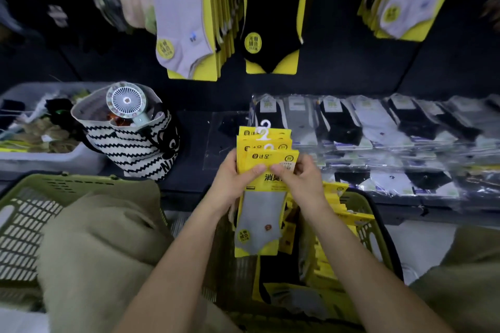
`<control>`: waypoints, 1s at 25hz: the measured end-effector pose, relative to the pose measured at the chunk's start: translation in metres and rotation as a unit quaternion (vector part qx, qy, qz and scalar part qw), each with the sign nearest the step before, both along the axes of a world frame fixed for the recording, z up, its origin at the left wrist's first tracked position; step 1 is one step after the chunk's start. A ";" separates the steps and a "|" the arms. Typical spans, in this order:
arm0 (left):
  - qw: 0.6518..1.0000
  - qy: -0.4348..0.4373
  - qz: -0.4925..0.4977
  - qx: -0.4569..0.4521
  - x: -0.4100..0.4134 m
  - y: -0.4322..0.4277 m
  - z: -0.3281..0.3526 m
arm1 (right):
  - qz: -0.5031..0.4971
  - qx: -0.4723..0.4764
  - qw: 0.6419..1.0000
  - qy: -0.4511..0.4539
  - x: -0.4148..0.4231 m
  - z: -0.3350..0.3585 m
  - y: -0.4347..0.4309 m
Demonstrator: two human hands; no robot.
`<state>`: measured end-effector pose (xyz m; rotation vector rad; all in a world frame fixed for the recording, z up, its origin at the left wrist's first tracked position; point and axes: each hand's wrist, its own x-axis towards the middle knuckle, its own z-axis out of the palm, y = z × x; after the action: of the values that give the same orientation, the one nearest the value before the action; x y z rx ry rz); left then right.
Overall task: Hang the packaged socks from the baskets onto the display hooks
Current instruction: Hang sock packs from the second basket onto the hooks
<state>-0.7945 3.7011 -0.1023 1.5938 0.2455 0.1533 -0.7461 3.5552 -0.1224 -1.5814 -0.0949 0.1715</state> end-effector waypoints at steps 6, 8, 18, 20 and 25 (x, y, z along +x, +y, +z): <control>0.992 -0.106 -0.057 -0.030 0.021 -0.005 0.078 | -0.005 0.083 0.991 -0.109 0.030 0.089 -0.012; 0.989 -0.135 -0.055 -0.034 0.029 -0.010 0.097 | -0.014 0.100 0.986 -0.134 0.036 0.112 -0.015; 0.973 -0.231 0.010 0.014 0.084 0.010 0.193 | -0.007 -0.084 0.931 -0.355 0.085 0.250 -0.015; 0.968 -0.247 0.022 0.031 0.092 0.013 0.205 | -0.025 -0.088 0.926 -0.367 0.088 0.262 -0.009; 0.962 -0.267 0.044 0.044 0.097 0.017 0.204 | 0.012 -0.093 0.933 -0.347 0.093 0.277 0.003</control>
<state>-0.6976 3.7180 0.1015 1.5677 -0.1130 0.6597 -0.6536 3.5579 0.1547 -1.7672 -0.6664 -0.3813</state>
